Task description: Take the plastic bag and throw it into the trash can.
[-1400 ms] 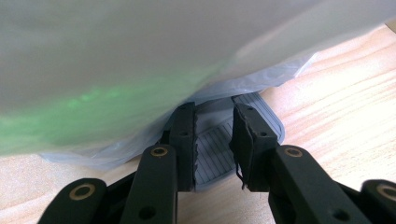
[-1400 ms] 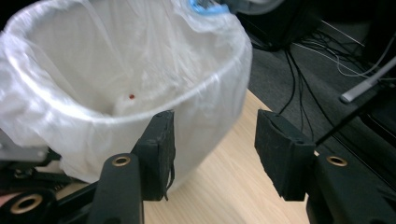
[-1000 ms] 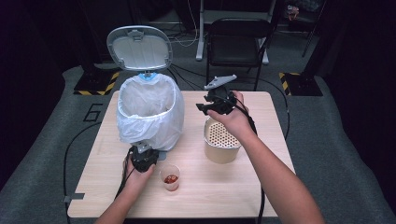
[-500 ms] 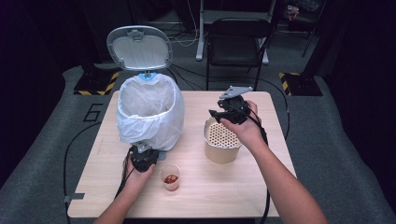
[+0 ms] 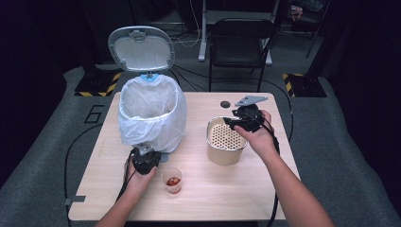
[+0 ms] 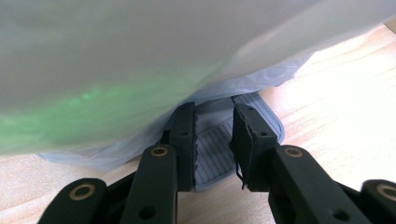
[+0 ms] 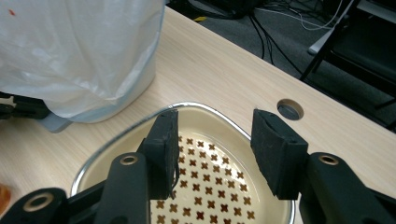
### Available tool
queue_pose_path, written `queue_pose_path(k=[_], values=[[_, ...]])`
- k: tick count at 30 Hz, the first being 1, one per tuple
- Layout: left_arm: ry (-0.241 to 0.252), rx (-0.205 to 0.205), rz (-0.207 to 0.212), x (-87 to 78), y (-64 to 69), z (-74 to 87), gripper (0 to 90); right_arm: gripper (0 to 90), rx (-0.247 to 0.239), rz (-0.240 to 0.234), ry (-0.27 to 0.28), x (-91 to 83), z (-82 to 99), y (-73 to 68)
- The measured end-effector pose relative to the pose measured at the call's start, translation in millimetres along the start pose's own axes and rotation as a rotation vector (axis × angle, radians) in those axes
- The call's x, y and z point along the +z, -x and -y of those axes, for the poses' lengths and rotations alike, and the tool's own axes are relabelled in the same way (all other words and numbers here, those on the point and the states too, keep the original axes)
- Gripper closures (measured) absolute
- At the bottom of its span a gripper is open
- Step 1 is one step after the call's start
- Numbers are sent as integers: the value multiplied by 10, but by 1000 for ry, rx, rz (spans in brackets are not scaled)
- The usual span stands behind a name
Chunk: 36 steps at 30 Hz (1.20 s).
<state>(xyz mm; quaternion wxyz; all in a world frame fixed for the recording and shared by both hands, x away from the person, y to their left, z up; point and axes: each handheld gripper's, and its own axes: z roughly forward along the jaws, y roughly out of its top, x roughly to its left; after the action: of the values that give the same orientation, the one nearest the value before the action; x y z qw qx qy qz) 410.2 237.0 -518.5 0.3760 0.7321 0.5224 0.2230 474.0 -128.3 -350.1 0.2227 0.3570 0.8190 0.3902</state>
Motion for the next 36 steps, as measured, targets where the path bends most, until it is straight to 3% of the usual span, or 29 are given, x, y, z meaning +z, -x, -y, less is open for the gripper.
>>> queue_pose_path(k=[15,16,24,28,29,32,36], values=[[0,-1,-1,1,1,-1,703,607,94,62,-47,113,325,240],[0,-6,-9,5,2,-1,703,623,127,73,-48,121,372,278],[-1,-2,-2,0,5,-1,704,708,173,87,-64,164,520,392],[-2,-4,-4,1,5,-1,704,697,179,105,-82,209,548,407],[-1,-1,0,-1,4,-1,703,706,201,104,-89,229,552,406],[-2,-2,-4,1,4,-1,703,755,197,79,-98,273,584,433],[-2,-4,5,-1,7,-1,704,766,210,92,-95,281,580,395]])
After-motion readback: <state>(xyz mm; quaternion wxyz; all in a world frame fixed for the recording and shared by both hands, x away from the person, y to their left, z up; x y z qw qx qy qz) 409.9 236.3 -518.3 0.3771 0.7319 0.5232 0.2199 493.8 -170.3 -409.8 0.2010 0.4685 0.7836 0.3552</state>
